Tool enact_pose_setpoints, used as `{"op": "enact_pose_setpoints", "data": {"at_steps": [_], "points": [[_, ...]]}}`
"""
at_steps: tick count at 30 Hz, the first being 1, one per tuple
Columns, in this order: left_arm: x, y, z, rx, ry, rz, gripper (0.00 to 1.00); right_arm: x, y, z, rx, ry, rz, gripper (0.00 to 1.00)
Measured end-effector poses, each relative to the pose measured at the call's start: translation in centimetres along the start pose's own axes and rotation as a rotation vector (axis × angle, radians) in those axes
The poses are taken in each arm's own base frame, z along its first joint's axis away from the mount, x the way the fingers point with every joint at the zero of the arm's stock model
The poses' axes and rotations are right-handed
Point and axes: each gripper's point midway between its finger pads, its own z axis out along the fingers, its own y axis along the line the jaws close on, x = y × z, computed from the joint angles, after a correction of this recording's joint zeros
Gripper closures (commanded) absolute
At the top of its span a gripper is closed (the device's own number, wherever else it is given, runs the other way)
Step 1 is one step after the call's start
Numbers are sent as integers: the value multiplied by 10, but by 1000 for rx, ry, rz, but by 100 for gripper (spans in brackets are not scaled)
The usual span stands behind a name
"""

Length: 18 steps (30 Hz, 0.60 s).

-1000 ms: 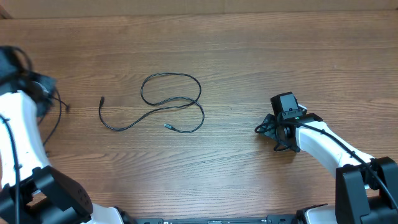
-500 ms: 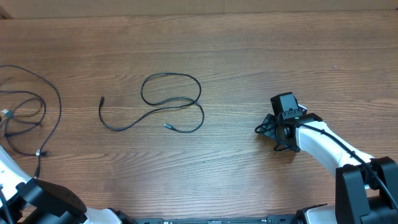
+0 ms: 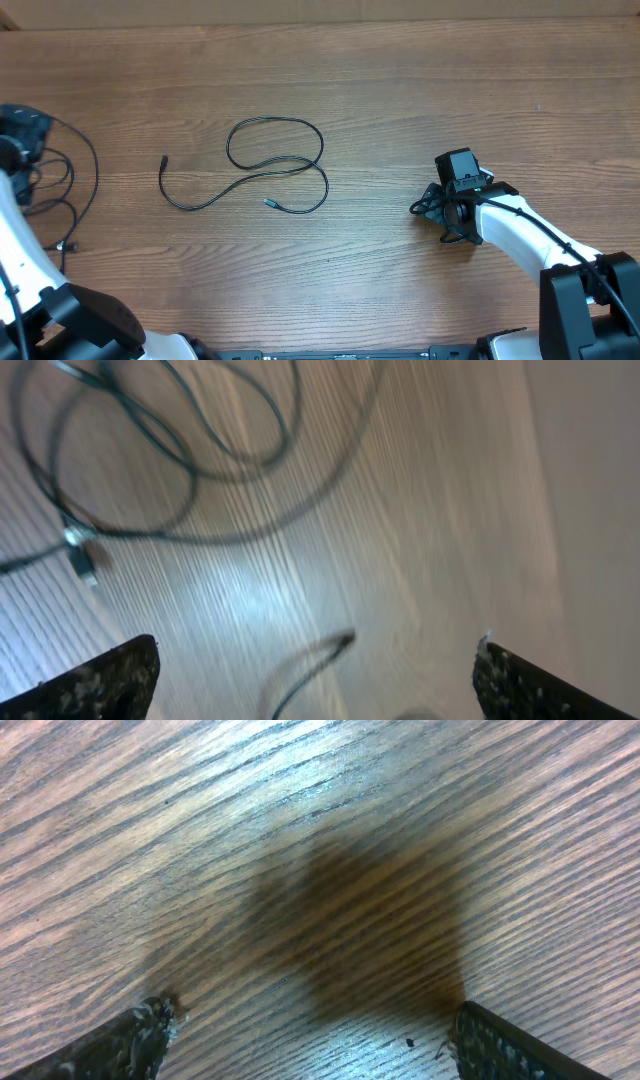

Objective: Untangle cables

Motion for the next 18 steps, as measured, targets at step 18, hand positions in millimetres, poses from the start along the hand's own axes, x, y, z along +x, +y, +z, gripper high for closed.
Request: {"op": "enact_pose_setpoints", "data": {"at_steps": [18], "points": [[198,-62,22,-11,360,630,0,0,0,0,-1,0,0,11]]}}
